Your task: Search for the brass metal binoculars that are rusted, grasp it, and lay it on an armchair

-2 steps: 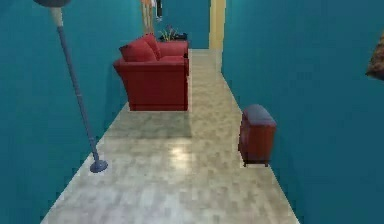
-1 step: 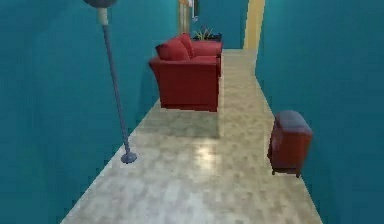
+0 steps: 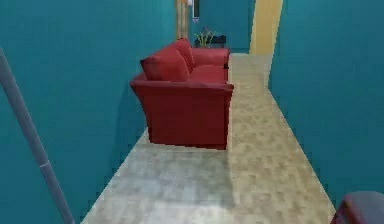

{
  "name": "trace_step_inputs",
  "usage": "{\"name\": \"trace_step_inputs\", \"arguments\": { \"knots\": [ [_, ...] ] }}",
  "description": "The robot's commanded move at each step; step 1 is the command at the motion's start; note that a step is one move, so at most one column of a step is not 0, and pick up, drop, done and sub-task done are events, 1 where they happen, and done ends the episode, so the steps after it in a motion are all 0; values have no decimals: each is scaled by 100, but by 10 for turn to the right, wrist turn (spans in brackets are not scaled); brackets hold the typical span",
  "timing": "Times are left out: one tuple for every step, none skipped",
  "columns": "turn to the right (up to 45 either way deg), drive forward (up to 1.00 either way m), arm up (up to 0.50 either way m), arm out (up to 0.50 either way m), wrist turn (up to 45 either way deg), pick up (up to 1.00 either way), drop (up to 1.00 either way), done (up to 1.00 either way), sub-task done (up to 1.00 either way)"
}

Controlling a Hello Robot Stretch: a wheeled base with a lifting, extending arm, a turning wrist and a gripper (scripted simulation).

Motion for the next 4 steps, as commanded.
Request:
{"name": "trace_step_inputs", "arguments": {
  "knots": [
    [0,35,0,0,0,0,0,0,0],
    [300,0,0,0,0,0,0,0,0],
    [0,80,0,0,0,0,0,0,0],
    [30,0,0,0,0,0,0,0,0]
  ]
}}
